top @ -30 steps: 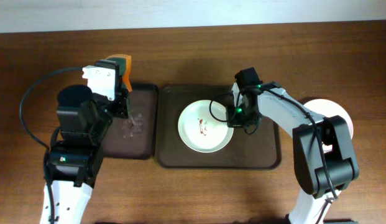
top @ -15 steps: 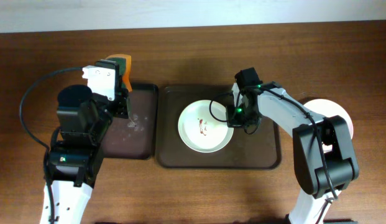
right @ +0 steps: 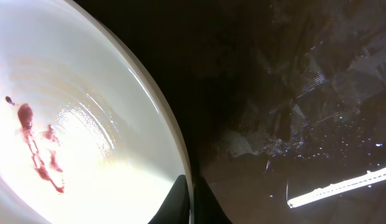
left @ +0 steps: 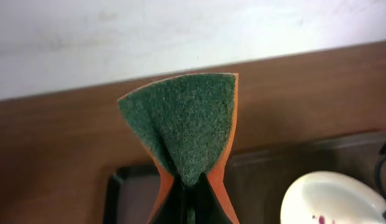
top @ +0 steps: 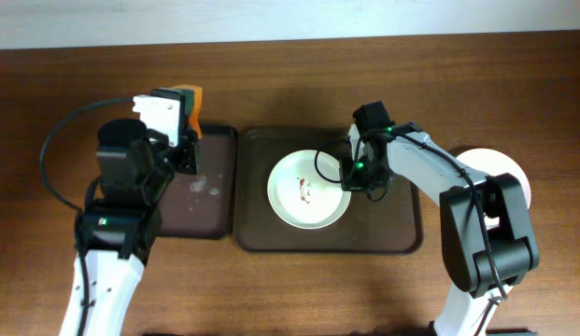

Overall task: Clean dirty plates on tray and stack at the side
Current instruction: 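Scrub the held plate with the sponge in the left gripper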

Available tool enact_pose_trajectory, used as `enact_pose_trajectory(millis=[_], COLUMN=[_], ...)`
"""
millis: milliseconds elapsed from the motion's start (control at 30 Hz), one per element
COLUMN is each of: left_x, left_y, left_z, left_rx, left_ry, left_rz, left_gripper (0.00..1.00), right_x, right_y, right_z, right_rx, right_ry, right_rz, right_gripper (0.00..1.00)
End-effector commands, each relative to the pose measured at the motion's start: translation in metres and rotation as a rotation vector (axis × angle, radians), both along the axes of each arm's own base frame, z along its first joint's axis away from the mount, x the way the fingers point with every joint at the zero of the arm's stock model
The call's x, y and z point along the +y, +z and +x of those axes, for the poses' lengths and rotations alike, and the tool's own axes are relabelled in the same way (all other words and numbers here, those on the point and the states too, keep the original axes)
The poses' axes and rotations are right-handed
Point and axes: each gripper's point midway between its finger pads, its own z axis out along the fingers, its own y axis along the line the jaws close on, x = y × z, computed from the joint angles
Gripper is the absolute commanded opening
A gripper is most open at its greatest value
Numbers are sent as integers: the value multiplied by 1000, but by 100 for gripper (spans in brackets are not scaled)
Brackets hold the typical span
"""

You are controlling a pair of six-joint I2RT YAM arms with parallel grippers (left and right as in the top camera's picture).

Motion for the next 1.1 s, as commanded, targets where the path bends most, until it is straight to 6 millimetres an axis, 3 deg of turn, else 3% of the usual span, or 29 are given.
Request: enact_pose_trajectory(millis=[0, 267, 367, 467, 600, 667, 833, 900, 967, 1067], left_x=[2, 3, 4, 0, -51, -77, -151, -181, -201, -216], left_y=[-37, -177, -211, -199, -135, -127, -137, -150, -170, -194], left_z=[10, 1, -12, -10, 2, 1, -11, -18, -24, -30], left_rx=[118, 557, 685, 661, 519, 533, 602, 654, 718, 813], left_ry=[14, 13, 27, 11, -172, -210, -365, -405, -399, -351], left_rz=[17, 66, 66, 46, -204, -340, -445, -484, -506, -558], left_gripper=[0, 0, 0, 0, 0, 0, 0, 0, 0, 0], right_x=[0, 0, 0, 0, 0, 0, 0, -1, -1, -1], right_y=[-8, -8, -8, -8, -8, -8, -8, -8, -8, -8], right_z=[-5, -5, -5, -5, -5, -5, -5, -6, -7, -7], right_rx=[22, 22, 22, 22, 22, 23, 25, 26, 31, 33], right_ry=[-1, -1, -1, -1, -1, -1, -1, 0, -1, -1], right_rz=[-11, -12, -11, -12, -11, -11, -12, -12, -14, -14], right_gripper=[4, 4, 4, 4, 4, 4, 4, 4, 4, 4])
